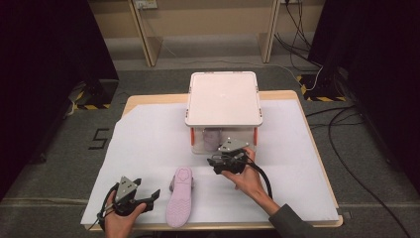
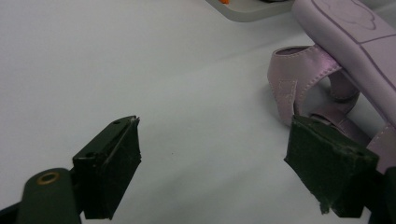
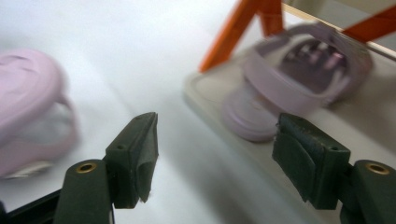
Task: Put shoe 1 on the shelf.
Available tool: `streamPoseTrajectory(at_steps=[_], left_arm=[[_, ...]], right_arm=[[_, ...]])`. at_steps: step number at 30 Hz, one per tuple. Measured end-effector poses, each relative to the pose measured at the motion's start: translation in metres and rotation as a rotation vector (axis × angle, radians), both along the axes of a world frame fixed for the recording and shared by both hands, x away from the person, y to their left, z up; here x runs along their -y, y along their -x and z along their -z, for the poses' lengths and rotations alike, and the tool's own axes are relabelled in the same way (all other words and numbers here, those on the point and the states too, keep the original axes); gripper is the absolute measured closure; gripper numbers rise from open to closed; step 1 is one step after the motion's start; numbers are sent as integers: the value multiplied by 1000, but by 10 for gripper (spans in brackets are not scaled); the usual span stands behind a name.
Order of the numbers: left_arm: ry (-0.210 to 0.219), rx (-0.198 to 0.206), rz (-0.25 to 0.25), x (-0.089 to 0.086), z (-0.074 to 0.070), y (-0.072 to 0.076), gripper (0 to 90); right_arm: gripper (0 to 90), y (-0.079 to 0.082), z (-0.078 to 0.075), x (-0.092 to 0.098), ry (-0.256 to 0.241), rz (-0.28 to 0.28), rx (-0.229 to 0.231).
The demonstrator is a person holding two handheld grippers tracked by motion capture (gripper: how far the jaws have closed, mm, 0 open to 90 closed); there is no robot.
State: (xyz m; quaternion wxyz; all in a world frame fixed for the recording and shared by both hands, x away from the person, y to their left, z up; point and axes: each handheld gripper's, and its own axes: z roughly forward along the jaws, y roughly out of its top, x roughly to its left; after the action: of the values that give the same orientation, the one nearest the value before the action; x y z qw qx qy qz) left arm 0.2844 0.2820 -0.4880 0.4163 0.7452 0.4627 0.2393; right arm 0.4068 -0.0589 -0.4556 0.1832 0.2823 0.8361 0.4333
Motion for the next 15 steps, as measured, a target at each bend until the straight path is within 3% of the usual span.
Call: streamPoseTrajectory(at_steps=[5, 15], left_arm=[[5, -1, -11, -3, 0, -1, 172], [0, 6, -65, -15, -2, -2, 172]], right_arm=[[310, 11, -8, -11, -23, -50, 5], [260, 25, -10, -37, -3, -145, -2]])
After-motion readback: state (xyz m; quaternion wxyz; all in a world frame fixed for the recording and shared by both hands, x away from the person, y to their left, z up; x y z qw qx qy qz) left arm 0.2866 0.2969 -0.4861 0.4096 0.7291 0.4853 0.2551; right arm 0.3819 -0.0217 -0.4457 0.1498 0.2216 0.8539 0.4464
